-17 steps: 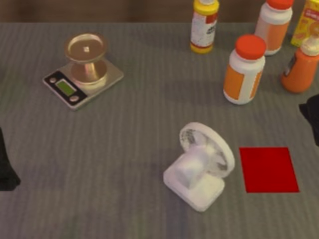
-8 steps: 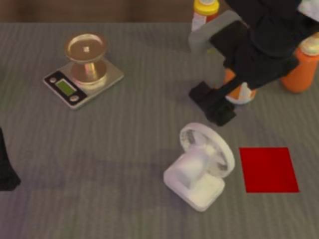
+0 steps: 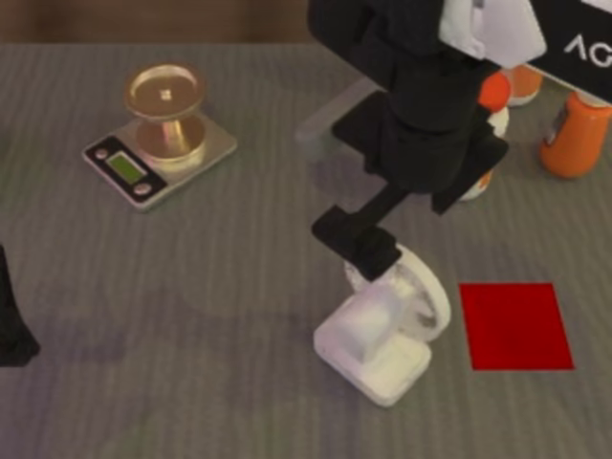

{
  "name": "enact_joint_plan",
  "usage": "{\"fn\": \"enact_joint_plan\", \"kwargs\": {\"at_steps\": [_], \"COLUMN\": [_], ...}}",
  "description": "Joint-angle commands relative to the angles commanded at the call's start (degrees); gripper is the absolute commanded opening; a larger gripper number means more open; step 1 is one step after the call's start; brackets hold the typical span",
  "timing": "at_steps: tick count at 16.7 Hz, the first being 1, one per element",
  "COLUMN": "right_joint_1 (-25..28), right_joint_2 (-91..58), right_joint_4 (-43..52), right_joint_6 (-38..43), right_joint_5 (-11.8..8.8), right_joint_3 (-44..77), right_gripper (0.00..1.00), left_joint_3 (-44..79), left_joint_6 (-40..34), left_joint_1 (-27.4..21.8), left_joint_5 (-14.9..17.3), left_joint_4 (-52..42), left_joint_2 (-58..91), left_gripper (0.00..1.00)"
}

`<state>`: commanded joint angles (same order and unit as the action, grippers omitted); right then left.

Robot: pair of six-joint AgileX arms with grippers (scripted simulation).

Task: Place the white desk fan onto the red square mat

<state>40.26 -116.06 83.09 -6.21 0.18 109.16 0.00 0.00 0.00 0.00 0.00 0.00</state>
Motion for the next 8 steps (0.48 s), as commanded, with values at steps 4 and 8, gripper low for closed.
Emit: {"fn": "enact_joint_plan", "kwargs": {"at_steps": [4, 8], "right_joint_1": [-0.23, -0.04], "right_joint_2": [0.11, 0.27], "right_joint_4": [-0.33, -6.05], "right_joint_6": [0.00, -0.03], "right_joint_5": [-0.01, 0.00], "right_joint_3": [-0.36, -6.31], "right_gripper": [1.00, 1.00], "left_joint_3": [0.00, 0.00], "left_joint_6": [0.00, 0.00], "left_joint_1": [0.00, 0.00], "left_joint_5": [0.00, 0.00], "left_joint_4": [0.00, 0.00], "left_joint_2": [0.00, 0.00], "left_gripper": [1.00, 1.00]}}
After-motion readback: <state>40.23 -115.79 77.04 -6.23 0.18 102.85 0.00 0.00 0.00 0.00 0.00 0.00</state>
